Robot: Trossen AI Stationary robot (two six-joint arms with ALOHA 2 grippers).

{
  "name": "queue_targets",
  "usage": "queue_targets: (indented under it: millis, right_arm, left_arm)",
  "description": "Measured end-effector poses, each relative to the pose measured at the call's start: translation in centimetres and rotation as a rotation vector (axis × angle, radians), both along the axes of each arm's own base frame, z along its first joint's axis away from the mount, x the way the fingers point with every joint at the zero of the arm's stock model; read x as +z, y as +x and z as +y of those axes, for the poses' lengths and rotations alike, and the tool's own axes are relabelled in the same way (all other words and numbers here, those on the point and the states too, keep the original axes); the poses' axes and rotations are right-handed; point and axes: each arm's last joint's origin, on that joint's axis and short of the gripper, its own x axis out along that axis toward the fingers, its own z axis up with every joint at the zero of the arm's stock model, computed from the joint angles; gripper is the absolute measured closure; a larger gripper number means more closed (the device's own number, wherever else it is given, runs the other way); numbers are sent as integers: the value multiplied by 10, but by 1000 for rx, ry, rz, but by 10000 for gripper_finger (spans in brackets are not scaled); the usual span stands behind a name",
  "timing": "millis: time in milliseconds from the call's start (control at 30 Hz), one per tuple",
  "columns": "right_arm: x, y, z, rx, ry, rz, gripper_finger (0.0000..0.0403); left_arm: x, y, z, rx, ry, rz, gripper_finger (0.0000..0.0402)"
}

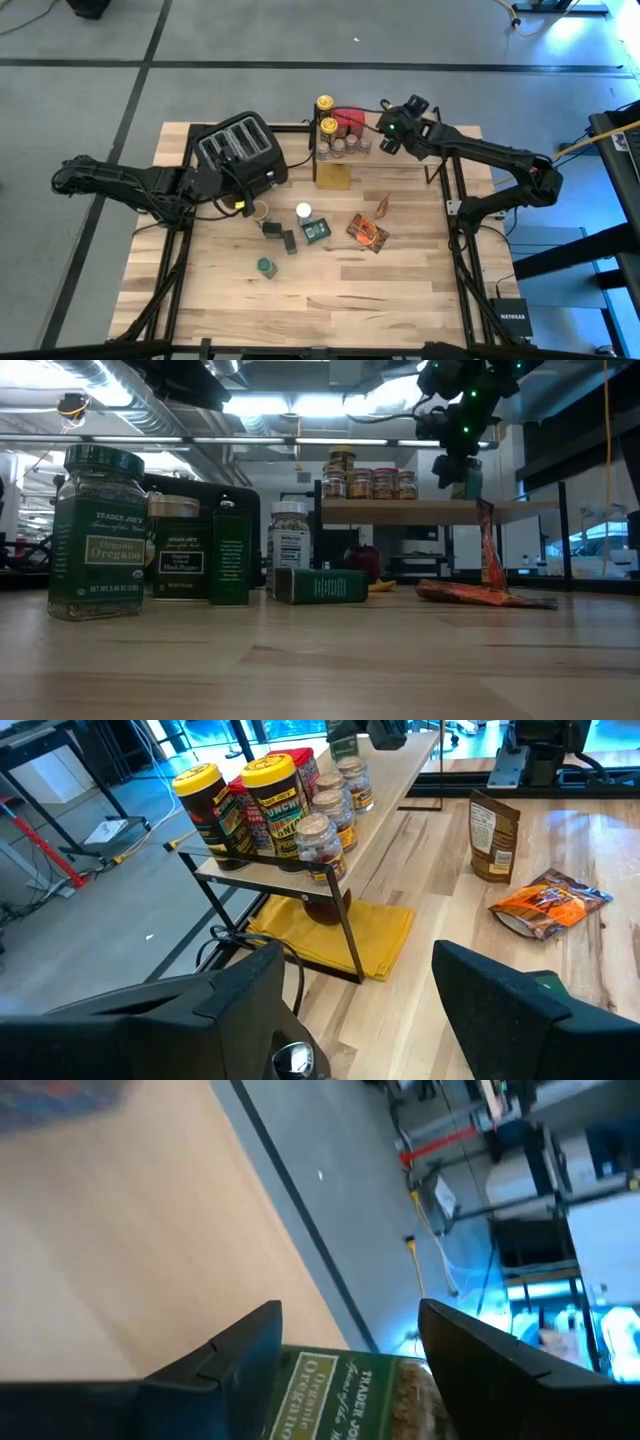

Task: Shelf spices
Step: Put the green seasoning bottle on the shelf

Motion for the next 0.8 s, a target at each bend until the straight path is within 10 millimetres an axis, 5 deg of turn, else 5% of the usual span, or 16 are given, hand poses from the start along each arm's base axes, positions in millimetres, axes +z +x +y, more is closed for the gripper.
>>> queue_targets:
  millis: [800]
  right_arm:
    - [2,-9,-4,-45,73,-131,162]
  left_arm:
    - [0,0,0,1,-1,2,153]
